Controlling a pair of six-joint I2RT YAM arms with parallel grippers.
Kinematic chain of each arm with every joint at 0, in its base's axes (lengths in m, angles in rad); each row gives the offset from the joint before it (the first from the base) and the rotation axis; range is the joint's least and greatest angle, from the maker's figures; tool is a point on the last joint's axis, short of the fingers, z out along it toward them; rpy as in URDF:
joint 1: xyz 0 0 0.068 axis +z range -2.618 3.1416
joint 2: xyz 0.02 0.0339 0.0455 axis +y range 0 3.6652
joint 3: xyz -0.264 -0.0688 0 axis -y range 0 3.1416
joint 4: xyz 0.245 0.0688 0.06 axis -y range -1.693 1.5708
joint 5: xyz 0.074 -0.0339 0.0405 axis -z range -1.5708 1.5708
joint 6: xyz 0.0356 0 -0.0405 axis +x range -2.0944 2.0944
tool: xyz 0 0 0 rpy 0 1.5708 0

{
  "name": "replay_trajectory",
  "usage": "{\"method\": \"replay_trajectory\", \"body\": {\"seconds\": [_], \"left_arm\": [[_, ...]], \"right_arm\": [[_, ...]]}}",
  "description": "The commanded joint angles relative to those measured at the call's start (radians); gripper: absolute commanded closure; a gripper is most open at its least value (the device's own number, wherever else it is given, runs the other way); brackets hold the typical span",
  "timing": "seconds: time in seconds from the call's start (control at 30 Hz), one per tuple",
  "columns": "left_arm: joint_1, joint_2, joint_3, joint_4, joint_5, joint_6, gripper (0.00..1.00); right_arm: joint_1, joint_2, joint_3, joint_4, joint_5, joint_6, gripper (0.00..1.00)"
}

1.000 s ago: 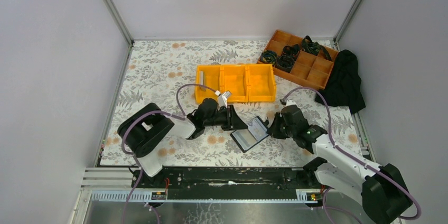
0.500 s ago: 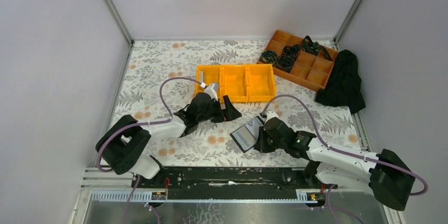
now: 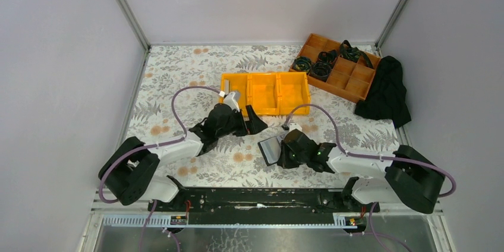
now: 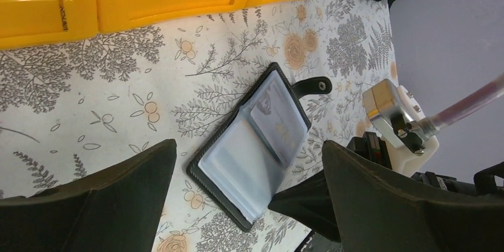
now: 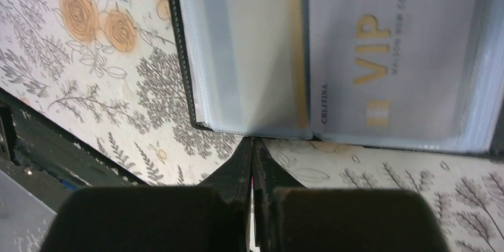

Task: Take the credit cards out of the card holder

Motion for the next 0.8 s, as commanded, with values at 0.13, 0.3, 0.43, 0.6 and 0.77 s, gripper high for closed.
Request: {"method": "replay_trajectory", "body": {"seconds": [0.13, 0.3, 0.43, 0.6, 0.77], "left_arm": [[0.013, -0.042, -0.024, -0.029, -0.043, 0.032, 0.00], [0.013, 0.006, -0.008, 0.013, 0.000, 0.015, 0.01], [0.014, 0.040, -0.015, 0.089, 0.050, -0.026, 0.15], [-0.017, 0.101, -0.051, 0.303, 0.133, -0.111, 0.31], [-0.060, 0.247, -0.058, 0.549, 0.219, -0.238, 0.21]], "right_arm": [[0.007, 0.082, 0.082, 0.044, 0.029, -0.063, 0.98], [0.005, -0.017, 0.133, -0.029, 0.112, -0.126, 0.98], [-0.054, -0.168, 0.149, -0.103, 0.154, -0.174, 0.99], [-0.297, -0.248, 0.106, -0.153, 0.135, -0.270, 0.99], [-0.342, -0.249, 0.096, -0.199, 0.183, -0.309, 0.77]]}}
